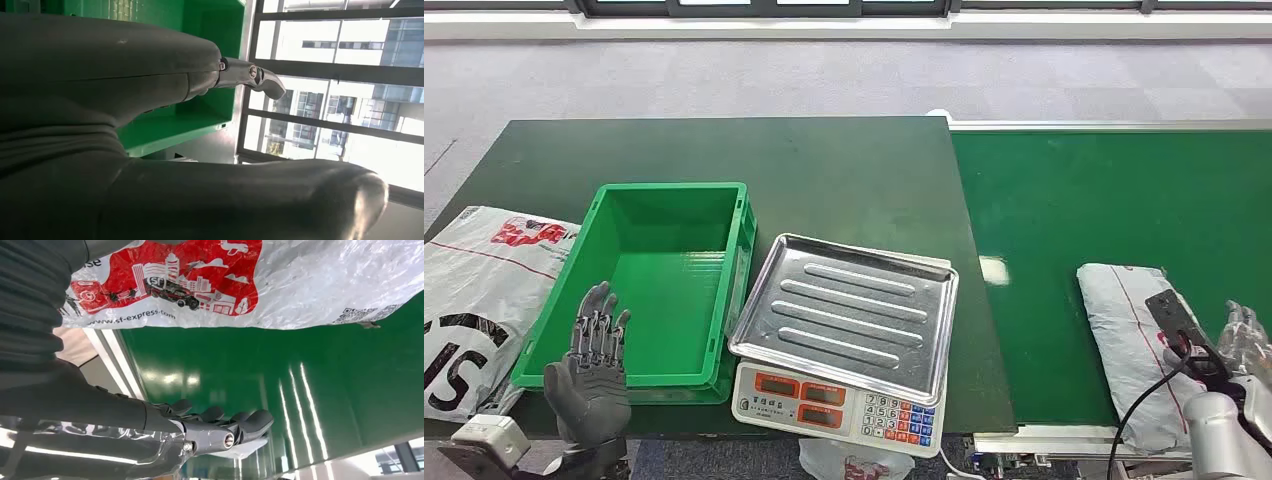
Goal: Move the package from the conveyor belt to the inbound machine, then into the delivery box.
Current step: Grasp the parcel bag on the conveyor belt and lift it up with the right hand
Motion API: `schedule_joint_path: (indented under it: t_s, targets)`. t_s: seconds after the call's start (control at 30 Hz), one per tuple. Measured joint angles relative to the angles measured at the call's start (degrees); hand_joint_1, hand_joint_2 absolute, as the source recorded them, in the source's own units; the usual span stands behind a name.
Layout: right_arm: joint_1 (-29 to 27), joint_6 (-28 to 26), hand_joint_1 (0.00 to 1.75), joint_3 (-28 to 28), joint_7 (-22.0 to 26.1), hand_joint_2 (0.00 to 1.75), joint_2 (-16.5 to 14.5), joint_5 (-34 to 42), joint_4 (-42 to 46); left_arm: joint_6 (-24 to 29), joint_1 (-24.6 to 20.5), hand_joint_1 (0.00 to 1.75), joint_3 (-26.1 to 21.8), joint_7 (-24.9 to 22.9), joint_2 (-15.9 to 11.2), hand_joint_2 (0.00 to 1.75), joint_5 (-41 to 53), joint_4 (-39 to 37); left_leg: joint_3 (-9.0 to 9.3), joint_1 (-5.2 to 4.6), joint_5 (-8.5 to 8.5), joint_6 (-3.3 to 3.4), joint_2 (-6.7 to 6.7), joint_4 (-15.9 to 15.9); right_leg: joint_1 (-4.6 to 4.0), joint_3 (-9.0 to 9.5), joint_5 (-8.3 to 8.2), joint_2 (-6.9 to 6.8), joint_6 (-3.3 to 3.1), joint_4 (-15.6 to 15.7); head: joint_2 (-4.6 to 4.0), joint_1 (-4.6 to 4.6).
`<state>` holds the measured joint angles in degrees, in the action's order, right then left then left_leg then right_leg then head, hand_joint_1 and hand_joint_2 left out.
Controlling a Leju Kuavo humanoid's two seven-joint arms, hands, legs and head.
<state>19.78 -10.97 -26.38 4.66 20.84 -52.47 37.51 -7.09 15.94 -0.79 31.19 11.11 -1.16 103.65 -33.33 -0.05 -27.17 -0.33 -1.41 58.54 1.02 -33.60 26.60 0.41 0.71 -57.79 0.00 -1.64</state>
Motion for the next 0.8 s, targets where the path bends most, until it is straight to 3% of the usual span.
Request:
schedule_joint_path:
  t_s: [0.13,0.33,0.47,0.8]
  targets:
    - [-0.1,2.1,0.0,0.1,-0.6,1.75,-0.6,-0.5,0.0,0.0,0.0,0.0,0.0,-0.1,0.0,0.0,0.0,0.0,0.01,0.0,0.0,0.0,-0.01,0.0,0.0,0.0,0.0,0.0,0.0,0.0,0.0,0.0]
    - [-2.0,10.5,0.0,2.0,-3.9,1.75,-1.1,-3.5,-0.7,-0.2,-0.2,0.0,0.0,-0.6,0.0,0.0,0.0,-0.3,0.01,0.01,0.0,0.0,-0.04,0.0,-0.01,0.01,0.01,-0.01,0.0,0.0,0.0,0.0]
    - [-4.2,15.9,0.0,3.9,-1.8,1.75,-1.7,-3.8,-0.8,-0.3,-0.6,0.0,0.0,-1.1,0.0,0.0,0.0,-0.6,0.06,0.05,-0.03,0.0,-0.01,0.0,-0.05,0.05,0.04,0.0,0.03,0.0,0.0,0.0]
    - [-6.5,17.8,0.0,6.3,-1.7,1.75,-3.9,-3.7,0.6,-0.3,-0.9,0.0,0.0,-1.6,0.0,0.0,0.2,-0.7,0.53,0.18,-0.16,0.01,0.15,0.0,-0.19,0.48,0.09,0.1,0.0,0.1,0.0,0.0]
